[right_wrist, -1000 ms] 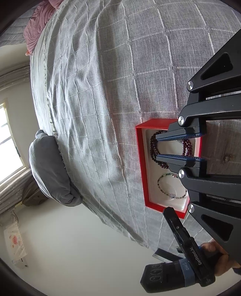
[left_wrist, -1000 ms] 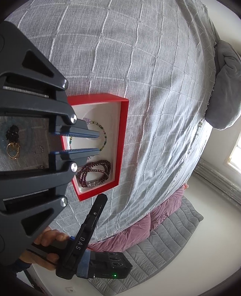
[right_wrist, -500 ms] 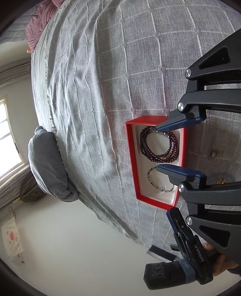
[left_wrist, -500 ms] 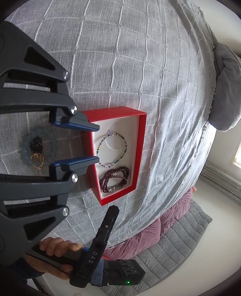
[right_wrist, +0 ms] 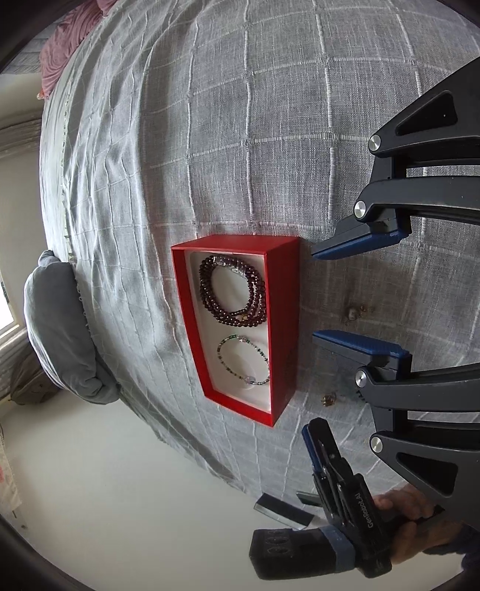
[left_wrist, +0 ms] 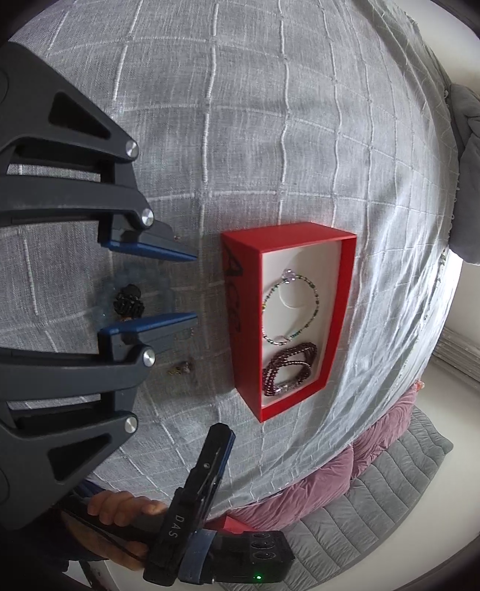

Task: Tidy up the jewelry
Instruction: 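Grasp the gold green-stone ring with the left gripper while the right gripper returns to the pile, then grasp the silver pearl earring with the right gripper while the left gripper lifts the ring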

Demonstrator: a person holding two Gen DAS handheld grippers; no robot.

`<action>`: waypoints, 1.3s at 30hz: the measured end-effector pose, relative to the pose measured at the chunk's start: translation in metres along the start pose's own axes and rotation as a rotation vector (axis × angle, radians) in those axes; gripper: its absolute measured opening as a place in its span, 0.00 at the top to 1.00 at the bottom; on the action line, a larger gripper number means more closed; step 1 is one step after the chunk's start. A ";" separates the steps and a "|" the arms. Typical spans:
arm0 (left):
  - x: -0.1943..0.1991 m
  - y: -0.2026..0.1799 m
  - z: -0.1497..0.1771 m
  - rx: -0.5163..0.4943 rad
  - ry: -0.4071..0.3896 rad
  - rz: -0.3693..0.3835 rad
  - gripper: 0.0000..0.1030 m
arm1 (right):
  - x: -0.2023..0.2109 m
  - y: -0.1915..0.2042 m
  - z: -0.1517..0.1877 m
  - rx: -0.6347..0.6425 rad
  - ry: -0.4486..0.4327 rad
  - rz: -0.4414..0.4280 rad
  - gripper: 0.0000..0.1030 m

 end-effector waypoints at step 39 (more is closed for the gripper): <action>-0.015 -0.057 0.030 -0.309 0.066 -0.113 0.89 | -0.017 0.008 0.005 0.063 0.054 0.047 0.61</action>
Point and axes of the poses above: each gripper's, at about its wrist camera, not at the fingertips, and x roughly against the way its jaws point, y to its left, z to its underside, the point moved 1 cm from there along -x, roughly the way its jaws point, and after that the axes turned 9 degrees about y, right-handed, at the moved point
